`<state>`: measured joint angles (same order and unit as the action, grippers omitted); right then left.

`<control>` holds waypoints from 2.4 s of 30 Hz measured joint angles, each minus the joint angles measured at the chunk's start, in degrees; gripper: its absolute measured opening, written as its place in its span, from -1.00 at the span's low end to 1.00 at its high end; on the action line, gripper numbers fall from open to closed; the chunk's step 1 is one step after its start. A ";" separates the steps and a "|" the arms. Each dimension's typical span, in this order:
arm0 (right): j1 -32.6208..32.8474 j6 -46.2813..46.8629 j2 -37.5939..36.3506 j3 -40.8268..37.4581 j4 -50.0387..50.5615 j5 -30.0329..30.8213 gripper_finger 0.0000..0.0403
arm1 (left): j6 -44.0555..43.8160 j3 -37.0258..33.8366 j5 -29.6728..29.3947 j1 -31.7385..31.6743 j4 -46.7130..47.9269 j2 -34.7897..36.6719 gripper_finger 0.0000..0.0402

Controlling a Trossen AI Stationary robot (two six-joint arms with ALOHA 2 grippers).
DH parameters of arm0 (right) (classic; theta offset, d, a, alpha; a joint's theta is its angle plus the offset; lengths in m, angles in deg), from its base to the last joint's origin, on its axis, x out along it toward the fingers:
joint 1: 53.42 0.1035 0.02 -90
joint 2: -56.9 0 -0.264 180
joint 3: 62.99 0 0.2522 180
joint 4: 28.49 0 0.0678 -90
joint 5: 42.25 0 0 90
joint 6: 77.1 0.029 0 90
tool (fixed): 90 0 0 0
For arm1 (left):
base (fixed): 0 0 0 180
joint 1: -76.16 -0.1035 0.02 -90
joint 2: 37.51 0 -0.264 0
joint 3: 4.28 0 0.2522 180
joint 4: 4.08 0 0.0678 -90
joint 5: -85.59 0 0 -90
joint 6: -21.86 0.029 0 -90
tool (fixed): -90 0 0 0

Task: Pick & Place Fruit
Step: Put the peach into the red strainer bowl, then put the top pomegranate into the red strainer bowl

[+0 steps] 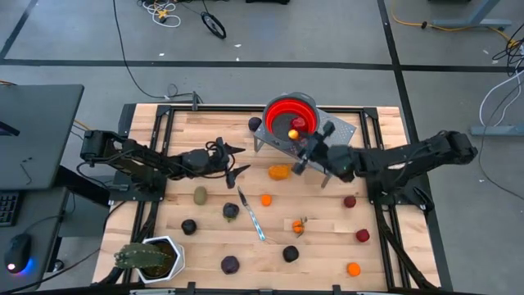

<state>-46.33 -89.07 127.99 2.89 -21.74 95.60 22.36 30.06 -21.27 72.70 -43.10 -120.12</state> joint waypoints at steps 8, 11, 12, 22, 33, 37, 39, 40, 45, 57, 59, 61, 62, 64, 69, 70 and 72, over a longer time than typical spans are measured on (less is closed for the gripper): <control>-11.05 0.47 -0.04 0.00 2.98 -11.47 -0.19 | -3.22 0.00 -0.89 2.26 0.64 0.00 0.53; -12.43 0.98 -0.17 0.00 3.02 -13.57 -0.03 | -3.03 0.00 -2.56 2.39 0.64 0.00 0.53; -12.59 0.98 -0.22 0.00 2.98 -13.53 0.02 | -2.51 0.00 -2.69 2.39 0.64 0.00 0.53; -6.45 6.07 -5.25 0.00 8.62 -10.15 0.26 | 1.72 0.00 -2.62 2.39 0.53 0.00 0.53; 4.88 42.31 -17.23 0.00 50.92 -37.56 0.20 | 1.87 0.00 -2.43 2.41 0.64 0.00 0.53; 9.88 48.60 -16.47 0.00 60.05 -43.03 0.20 | 1.87 0.00 -2.43 2.41 0.81 0.00 0.53; 11.99 50.21 -15.66 0.00 62.13 -43.67 0.20 | 1.87 0.00 -2.43 2.41 0.77 0.01 0.53; 12.84 50.70 -15.24 0.00 62.86 -44.11 0.20 | 1.87 0.00 -2.43 2.41 0.80 0.01 0.53; 16.44 53.93 -12.11 0.00 65.64 -46.63 0.20 | 1.87 0.00 -2.43 2.41 0.81 0.02 0.53; 23.91 56.18 -5.16 -7.40 71.30 -47.06 0.21 | 1.87 0.00 -2.41 2.41 0.80 0.02 0.53; 24.18 56.33 -5.16 -8.88 71.23 -47.29 0.21 | 1.87 0.00 -2.40 2.41 0.81 0.00 0.53; 24.16 55.89 -5.18 -9.86 71.07 -47.42 0.21 | 1.87 0.00 -2.40 2.41 0.81 0.02 0.53; 24.15 55.67 -5.18 -10.23 70.94 -47.28 0.21 | 1.87 0.00 -2.40 2.41 0.81 0.02 0.53; 24.15 55.60 -5.18 -11.19 70.54 -46.55 0.24 | 1.87 0.00 -2.40 2.41 0.80 0.02 0.53; 24.15 55.96 -5.18 -14.31 68.00 -45.64 0.40 | 1.87 0.00 -2.40 2.41 0.81 0.02 0.53; 24.13 56.04 -5.18 -14.74 67.52 -45.08 0.44 | 1.87 0.00 -2.40 2.41 0.81 0.00 0.53; 24.13 56.09 -5.18 -15.43 66.91 -44.22 0.52 | 1.87 0.00 -2.40 2.41 0.81 0.01 0.53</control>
<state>-22.20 -32.98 122.81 -12.54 45.17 51.38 24.23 30.06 -23.67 75.11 -42.28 -120.12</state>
